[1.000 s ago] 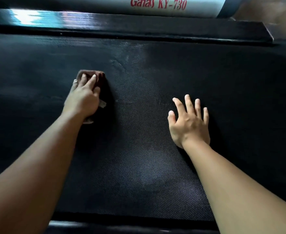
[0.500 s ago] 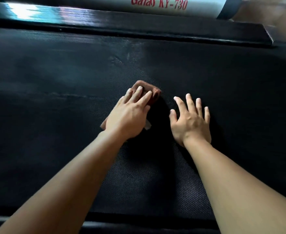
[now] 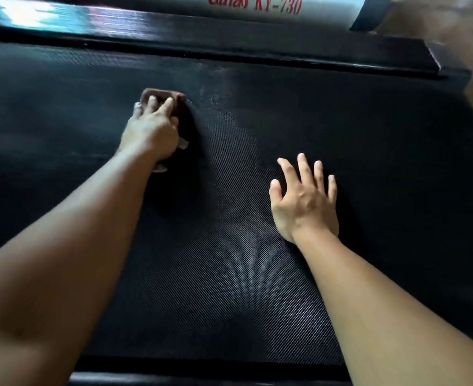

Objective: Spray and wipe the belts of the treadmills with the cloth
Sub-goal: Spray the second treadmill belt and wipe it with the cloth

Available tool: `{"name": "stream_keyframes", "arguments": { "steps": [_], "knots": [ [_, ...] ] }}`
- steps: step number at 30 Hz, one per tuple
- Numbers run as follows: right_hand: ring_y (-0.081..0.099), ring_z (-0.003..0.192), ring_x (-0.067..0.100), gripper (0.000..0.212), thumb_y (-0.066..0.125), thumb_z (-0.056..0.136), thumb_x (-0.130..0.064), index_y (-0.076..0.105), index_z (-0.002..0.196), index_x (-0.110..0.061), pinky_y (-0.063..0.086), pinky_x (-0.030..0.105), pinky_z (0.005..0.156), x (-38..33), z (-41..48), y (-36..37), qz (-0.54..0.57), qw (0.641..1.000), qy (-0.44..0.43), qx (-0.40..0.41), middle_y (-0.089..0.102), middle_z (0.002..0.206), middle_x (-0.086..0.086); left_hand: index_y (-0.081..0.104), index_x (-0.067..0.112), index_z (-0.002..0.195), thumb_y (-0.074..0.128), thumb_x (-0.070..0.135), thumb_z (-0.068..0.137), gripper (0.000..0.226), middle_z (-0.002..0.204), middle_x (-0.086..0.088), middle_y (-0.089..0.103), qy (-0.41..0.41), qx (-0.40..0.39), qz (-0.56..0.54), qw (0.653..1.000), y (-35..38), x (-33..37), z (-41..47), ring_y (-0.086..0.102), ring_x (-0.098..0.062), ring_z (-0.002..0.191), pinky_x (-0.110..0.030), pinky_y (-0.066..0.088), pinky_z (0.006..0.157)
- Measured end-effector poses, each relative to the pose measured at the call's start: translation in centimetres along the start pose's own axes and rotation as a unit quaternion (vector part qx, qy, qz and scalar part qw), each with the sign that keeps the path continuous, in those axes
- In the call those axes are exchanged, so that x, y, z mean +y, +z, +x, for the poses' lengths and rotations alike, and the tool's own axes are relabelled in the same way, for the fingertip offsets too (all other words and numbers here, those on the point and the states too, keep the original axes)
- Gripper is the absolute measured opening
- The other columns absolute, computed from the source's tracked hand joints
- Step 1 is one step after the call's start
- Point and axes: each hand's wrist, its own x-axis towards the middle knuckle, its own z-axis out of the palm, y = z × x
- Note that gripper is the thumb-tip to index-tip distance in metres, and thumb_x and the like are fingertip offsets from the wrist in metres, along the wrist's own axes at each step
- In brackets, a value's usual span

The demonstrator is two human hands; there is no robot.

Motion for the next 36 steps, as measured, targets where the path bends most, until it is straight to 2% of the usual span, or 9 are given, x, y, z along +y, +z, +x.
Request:
{"name": "stream_keyframes", "arguments": {
  "steps": [4, 9, 13, 17, 20, 23, 28, 32, 36],
  "knots": [
    [-0.003, 0.153, 0.023, 0.052, 0.024, 0.1, -0.051, 0.02, 0.152, -0.043, -0.004, 0.047, 0.123, 0.1, 0.0, -0.1, -0.002, 1.0, 0.002, -0.003, 0.005, 0.167, -0.004, 0.051, 0.013, 0.142, 0.051, 0.04, 0.099, 0.051, 0.169, -0.004, 0.008, 0.176, -0.045, 0.096, 0.979, 1.0, 6.1, 0.1, 0.0, -0.035, 0.154, -0.05, 0.003, 0.125],
    [-0.004, 0.153, 0.022, 0.053, 0.024, 0.1, -0.051, 0.019, 0.152, -0.043, -0.005, 0.046, 0.123, 0.0, 0.1, -0.1, -0.002, 1.0, 0.003, -0.014, 0.004, 0.167, -0.005, 0.027, 0.027, 0.157, 0.027, 0.045, 0.101, 0.06, 0.167, -0.007, 0.016, 0.248, -0.041, 0.01, 0.968, 3.5, 8.5, -4.8, 0.005, -0.026, 0.155, -0.045, 0.007, 0.126],
    [-0.004, 0.153, 0.022, 0.053, 0.025, 0.1, -0.05, 0.019, 0.153, -0.043, -0.006, 0.046, 0.123, -0.1, 0.1, -0.3, 0.004, 1.0, 0.007, -0.017, 0.004, 0.167, -0.005, 0.022, 0.035, 0.158, 0.02, 0.051, 0.097, 0.062, 0.167, -0.001, 0.016, 0.213, -0.042, 0.004, 0.976, 4.0, 4.1, -8.2, 0.008, -0.024, 0.155, -0.044, 0.014, 0.125],
    [-0.002, 0.153, 0.023, 0.053, 0.025, 0.1, -0.051, 0.021, 0.153, -0.042, -0.004, 0.047, 0.123, 0.0, 0.1, -0.3, 0.002, 1.0, 0.005, -0.01, 0.006, 0.167, -0.004, 0.025, 0.031, 0.158, 0.034, 0.04, 0.106, 0.054, 0.167, -0.003, 0.014, 0.11, 0.005, -0.01, 0.994, 2.1, -0.9, -8.6, 0.007, -0.026, 0.155, -0.039, 0.007, 0.126],
    [-0.001, 0.153, 0.023, 0.053, 0.025, 0.1, -0.051, 0.021, 0.152, -0.042, -0.004, 0.047, 0.123, 0.0, 0.1, -0.2, -0.001, 1.0, 0.004, -0.008, 0.006, 0.167, -0.004, 0.028, 0.027, 0.158, 0.039, 0.033, 0.107, 0.053, 0.167, -0.008, 0.015, 0.036, 0.027, -0.029, 0.999, 0.2, -3.5, -5.9, 0.008, -0.027, 0.155, -0.032, 0.002, 0.124],
    [-0.001, 0.153, 0.023, 0.053, 0.025, 0.1, -0.051, 0.021, 0.152, -0.042, -0.004, 0.047, 0.123, 0.0, 0.1, -0.2, 0.004, 1.0, 0.001, -0.001, 0.007, 0.167, -0.004, 0.029, 0.027, 0.158, 0.037, 0.035, 0.106, 0.053, 0.167, -0.009, 0.016, -0.001, 0.041, -0.024, 0.999, -0.7, -5.0, -1.6, 0.011, -0.03, 0.154, -0.037, 0.007, 0.126],
    [-0.001, 0.153, 0.024, 0.053, 0.024, 0.1, -0.051, 0.019, 0.152, -0.043, -0.003, 0.048, 0.123, 0.0, 0.2, 0.0, -0.005, 1.0, -0.002, 0.0, 0.005, 0.167, -0.004, 0.026, 0.029, 0.158, 0.031, 0.04, 0.104, 0.055, 0.168, -0.005, 0.014, -0.008, 0.029, -0.009, 1.0, -0.2, -2.8, 5.9, 0.01, -0.03, 0.154, -0.04, 0.01, 0.126],
    [-0.002, 0.153, 0.024, 0.054, 0.024, 0.1, -0.051, 0.018, 0.153, -0.043, -0.003, 0.048, 0.123, 0.1, 0.2, 0.0, -0.006, 1.0, -0.002, 0.0, 0.004, 0.167, -0.004, 0.026, 0.026, 0.157, 0.031, 0.036, 0.104, 0.054, 0.166, -0.013, 0.016, 0.053, 0.008, 0.02, 0.998, 1.6, 3.8, 7.4, 0.011, -0.034, 0.153, -0.04, 0.008, 0.126],
    [-0.005, 0.153, 0.023, 0.054, 0.024, 0.1, -0.051, 0.017, 0.153, -0.042, -0.005, 0.047, 0.123, 0.1, 0.1, -0.2, 0.0, 1.0, -0.004, -0.009, 0.002, 0.167, -0.005, 0.041, 0.025, 0.149, 0.037, 0.047, 0.09, 0.063, 0.157, -0.005, 0.034, 0.255, -0.025, 0.055, 0.965, 3.5, 10.6, 2.7, 0.026, -0.03, 0.147, -0.045, 0.019, 0.121]
  ]
}}
